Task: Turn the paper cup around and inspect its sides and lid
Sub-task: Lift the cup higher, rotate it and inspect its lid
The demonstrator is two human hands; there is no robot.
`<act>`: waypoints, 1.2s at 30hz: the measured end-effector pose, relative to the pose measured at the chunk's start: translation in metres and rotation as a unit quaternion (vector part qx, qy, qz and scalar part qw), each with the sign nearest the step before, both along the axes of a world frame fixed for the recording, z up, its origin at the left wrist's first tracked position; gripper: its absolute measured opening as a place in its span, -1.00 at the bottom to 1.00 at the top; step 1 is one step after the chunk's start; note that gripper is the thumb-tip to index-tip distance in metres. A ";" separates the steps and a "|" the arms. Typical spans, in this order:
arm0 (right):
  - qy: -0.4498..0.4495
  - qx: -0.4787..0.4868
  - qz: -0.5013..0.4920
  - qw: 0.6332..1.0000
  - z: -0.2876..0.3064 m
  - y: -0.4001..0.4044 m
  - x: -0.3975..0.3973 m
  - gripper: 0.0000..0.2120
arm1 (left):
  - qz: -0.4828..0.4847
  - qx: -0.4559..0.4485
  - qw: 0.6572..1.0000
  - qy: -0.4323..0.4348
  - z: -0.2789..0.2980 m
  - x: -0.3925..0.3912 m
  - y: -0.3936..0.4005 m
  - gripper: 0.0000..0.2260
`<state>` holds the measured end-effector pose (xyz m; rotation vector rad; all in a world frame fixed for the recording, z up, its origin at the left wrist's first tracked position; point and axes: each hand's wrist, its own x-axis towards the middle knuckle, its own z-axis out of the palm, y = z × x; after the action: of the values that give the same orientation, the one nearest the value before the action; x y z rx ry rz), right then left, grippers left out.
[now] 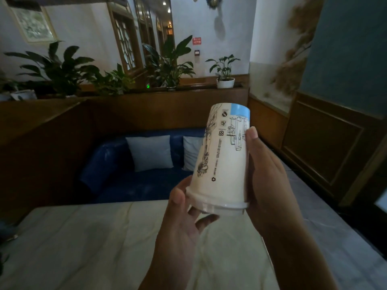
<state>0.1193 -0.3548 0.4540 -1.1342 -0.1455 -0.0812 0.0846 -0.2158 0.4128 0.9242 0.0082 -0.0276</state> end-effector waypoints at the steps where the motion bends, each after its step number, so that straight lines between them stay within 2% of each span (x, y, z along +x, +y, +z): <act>1: 0.000 0.006 0.007 1.000 0.000 0.000 0.000 -0.69 | -0.032 -0.037 0.998 0.026 -0.001 0.000 0.000 0.01; 4: -0.002 0.001 0.011 1.000 0.000 0.003 0.000 -0.68 | -0.117 -0.102 0.986 0.056 -0.002 -0.002 -0.001 -0.12; 7: -0.009 -0.003 0.004 1.000 -0.002 0.003 0.001 -0.65 | -0.161 -0.112 0.980 0.036 -0.003 -0.003 -0.003 -0.29; 16: -0.004 -0.012 -0.009 1.000 -0.002 0.001 0.001 -0.67 | -0.159 -0.073 0.985 -0.006 0.001 -0.005 -0.005 -0.37; 24: -0.005 -0.020 -0.021 1.000 -0.003 0.000 0.002 -0.59 | -0.156 -0.036 0.987 -0.036 0.001 -0.007 -0.005 -0.40; 31: 0.006 -0.026 -0.025 0.999 0.000 -0.002 -0.001 -0.62 | -0.151 -0.033 0.987 -0.036 -0.001 -0.005 -0.007 -0.35; 36: -0.002 -0.048 -0.037 0.998 0.000 -0.002 -0.004 -0.62 | -0.129 -0.024 0.991 -0.024 -0.003 -0.006 -0.005 -0.19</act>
<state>0.1152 -0.3566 0.4541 -1.2347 -0.1121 -0.1435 0.0790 -0.2212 0.4098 0.8726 -0.1554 -0.2445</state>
